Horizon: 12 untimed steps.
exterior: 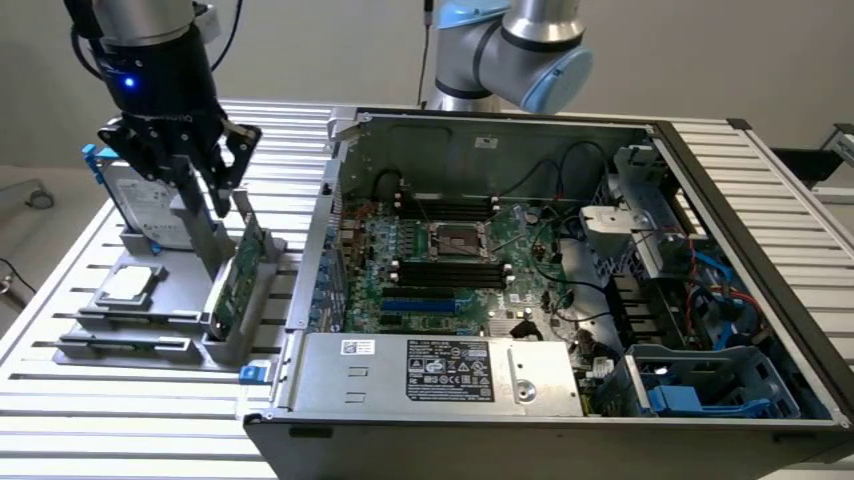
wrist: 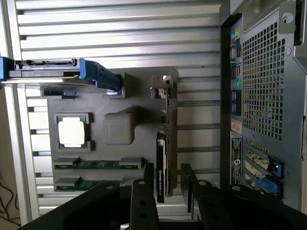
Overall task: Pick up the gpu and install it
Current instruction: 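Pick up the gpu and move the gpu toward the slot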
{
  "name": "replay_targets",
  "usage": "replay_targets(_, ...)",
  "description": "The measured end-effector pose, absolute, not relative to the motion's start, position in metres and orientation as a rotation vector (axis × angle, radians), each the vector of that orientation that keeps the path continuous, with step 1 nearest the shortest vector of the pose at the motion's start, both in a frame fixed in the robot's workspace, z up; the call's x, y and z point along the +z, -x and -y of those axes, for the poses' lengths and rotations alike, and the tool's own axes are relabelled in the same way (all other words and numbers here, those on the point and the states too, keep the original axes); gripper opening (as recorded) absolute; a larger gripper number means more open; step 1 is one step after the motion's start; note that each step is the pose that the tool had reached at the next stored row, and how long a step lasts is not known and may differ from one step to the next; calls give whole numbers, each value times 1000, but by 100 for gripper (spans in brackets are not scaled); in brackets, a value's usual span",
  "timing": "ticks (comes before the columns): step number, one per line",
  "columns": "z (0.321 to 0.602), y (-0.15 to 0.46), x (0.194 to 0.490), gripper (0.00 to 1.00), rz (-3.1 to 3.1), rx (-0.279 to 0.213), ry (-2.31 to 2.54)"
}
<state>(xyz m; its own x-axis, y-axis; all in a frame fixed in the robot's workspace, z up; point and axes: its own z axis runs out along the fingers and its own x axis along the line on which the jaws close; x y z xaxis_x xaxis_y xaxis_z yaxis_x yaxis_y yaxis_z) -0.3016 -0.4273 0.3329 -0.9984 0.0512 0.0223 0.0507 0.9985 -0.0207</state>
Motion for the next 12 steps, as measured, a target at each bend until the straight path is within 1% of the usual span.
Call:
replay_targets(7,432,303,320,36,3118,31,79)
replay_targets(8,433,303,318,38,3118,31,79)
replay_targets(10,434,303,315,38,3118,31,79)
replay_targets(11,434,303,313,44,3118,31,79)
replay_targets(12,435,303,311,44,3118,31,78)
